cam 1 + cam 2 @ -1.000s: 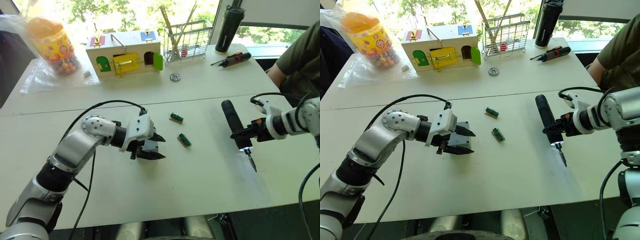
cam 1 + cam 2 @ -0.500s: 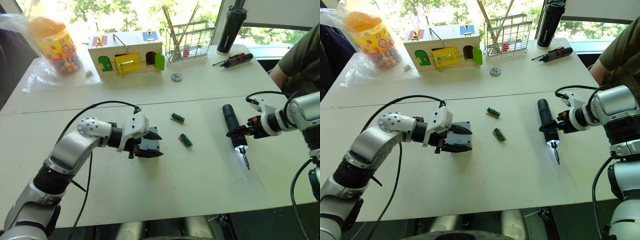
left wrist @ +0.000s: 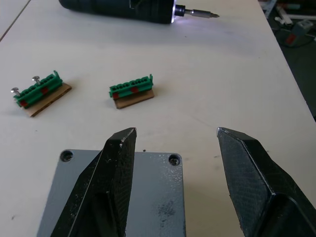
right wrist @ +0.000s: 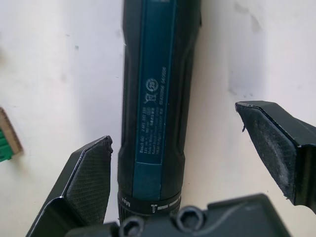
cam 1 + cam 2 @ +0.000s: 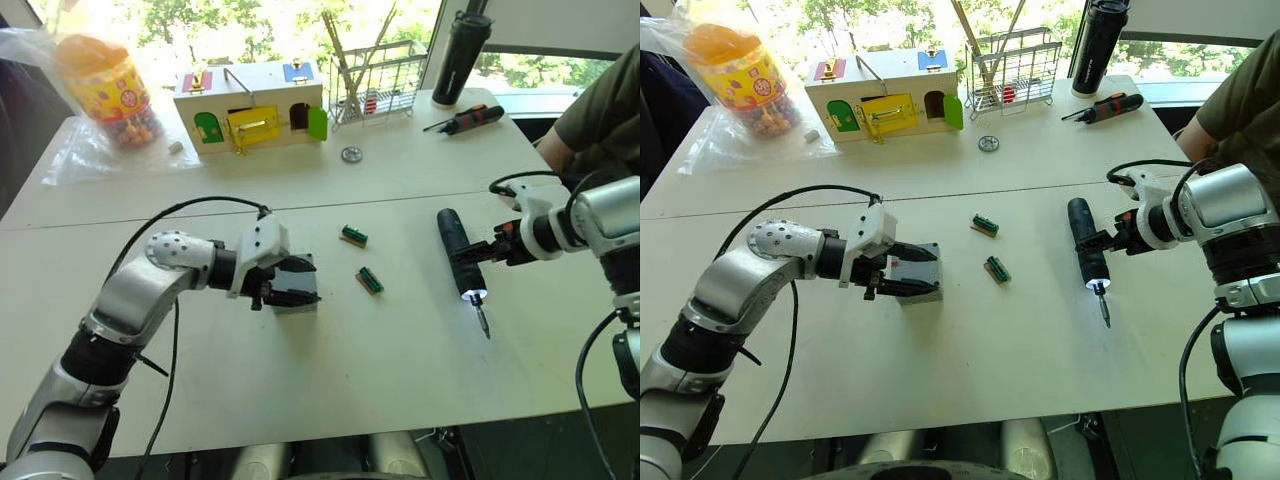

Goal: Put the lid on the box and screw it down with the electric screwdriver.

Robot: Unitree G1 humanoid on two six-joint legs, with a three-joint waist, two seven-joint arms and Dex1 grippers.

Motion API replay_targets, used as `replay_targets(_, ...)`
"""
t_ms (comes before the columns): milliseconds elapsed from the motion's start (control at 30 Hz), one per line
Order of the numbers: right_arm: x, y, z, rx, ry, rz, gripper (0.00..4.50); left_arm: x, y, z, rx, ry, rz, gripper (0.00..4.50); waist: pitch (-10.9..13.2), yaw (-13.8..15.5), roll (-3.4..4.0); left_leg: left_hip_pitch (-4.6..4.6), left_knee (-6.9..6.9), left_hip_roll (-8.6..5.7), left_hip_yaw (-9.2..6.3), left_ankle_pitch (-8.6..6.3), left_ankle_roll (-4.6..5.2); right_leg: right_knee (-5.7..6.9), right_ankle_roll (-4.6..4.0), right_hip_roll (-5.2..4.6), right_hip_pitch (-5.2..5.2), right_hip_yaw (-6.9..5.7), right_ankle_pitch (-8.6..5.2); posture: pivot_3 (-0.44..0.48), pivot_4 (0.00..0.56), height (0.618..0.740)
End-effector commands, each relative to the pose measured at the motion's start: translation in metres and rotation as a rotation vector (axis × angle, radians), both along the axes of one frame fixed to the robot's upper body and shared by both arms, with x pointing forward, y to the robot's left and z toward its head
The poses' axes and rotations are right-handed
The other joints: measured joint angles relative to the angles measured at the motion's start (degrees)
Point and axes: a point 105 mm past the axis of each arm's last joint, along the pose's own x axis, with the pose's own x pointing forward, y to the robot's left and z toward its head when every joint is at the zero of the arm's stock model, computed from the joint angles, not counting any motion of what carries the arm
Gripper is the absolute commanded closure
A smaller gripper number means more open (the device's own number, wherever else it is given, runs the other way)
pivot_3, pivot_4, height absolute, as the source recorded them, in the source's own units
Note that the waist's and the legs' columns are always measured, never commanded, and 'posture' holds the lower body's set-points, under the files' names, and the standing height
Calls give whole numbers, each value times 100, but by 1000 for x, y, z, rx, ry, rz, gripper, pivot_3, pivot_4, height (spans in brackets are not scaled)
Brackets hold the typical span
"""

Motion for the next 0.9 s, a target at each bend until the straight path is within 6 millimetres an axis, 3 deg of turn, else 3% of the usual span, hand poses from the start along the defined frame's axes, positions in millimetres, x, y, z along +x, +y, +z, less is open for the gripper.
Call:
replay_targets(33,10,23,54,-43,-285,204,22,14,20,28,-51,-54,94,1832,0,-1,0,0,0,0,0,0,0,0,0,0,0,0,0,0,150,740)
replay_targets(133,-10,78,80,33,-461,534,22,28,48,37,-122,-15,224,1832,0,-33,0,-1,-3,1,0,0,0,3,1,2,-7,1,0,0,150,740)
replay_targets(200,-32,103,74,58,-471,708,22,33,65,29,-108,8,286,1832,0,-29,-1,0,-7,7,-5,0,0,3,1,5,-7,-4,0,0,150,740)
replay_targets(300,-69,140,39,116,-431,910,22,30,87,9,-27,42,358,1832,-1,-21,-4,0,-11,9,-14,-1,-1,3,1,2,-4,-10,0,0,150,740)
replay_targets(400,-92,168,8,210,-382,966,22,25,99,-3,15,63,406,1832,2,8,-8,-1,5,2,-11,1,-4,6,1,-10,1,-7,0,0,150,740)
replay_targets(567,-98,197,-29,248,-340,958,22,16,92,-26,45,92,437,1832,-1,25,-12,1,13,-4,-20,3,-6,6,0,-17,12,-7,1,0,150,740)
replay_targets(900,-92,225,-50,290,-331,901,22,18,79,-46,86,90,430,1832,-1,-4,-12,1,5,-2,-21,5,-10,7,0,-12,5,-8,1,0,150,740)
